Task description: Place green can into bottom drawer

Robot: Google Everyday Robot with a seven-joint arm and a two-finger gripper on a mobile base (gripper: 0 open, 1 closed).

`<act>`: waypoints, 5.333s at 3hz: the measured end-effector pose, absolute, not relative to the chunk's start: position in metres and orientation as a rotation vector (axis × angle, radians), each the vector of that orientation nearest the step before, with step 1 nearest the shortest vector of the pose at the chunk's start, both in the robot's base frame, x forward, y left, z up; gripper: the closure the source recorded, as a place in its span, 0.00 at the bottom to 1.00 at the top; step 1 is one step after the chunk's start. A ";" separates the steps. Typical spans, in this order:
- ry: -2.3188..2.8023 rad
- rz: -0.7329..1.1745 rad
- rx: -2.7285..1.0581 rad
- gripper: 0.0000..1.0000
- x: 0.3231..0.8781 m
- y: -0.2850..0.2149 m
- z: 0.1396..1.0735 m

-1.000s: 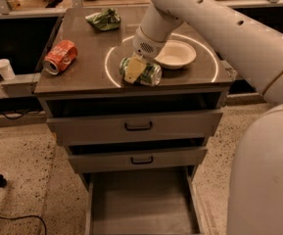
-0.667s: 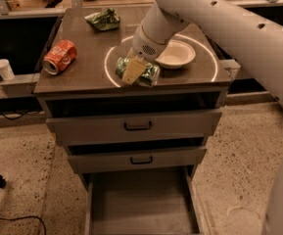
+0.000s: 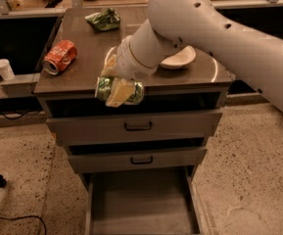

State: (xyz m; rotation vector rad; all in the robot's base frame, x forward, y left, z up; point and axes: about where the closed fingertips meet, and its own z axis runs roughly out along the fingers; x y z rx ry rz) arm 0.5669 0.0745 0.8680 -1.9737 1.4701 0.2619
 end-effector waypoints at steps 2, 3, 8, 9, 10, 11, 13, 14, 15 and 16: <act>1.382 0.365 -2.210 1.00 0.508 0.082 0.750; 1.447 0.429 -2.263 1.00 0.490 0.070 0.694; 1.352 0.561 -1.943 1.00 0.472 -0.005 0.604; 1.351 0.560 -1.944 1.00 0.472 -0.005 0.604; 1.364 0.568 -1.921 1.00 0.473 -0.009 0.597; 1.399 0.585 -1.873 1.00 0.470 -0.016 0.553; 1.423 0.595 -1.835 1.00 0.469 -0.021 0.470; 1.416 0.628 -1.836 1.00 0.470 -0.017 0.439; 1.415 0.649 -1.835 1.00 0.472 -0.014 0.418; 1.419 0.698 -1.819 1.00 0.472 -0.005 0.385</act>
Offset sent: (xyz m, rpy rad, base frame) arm -0.0942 0.0037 -0.1967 -0.1780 0.1901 0.2528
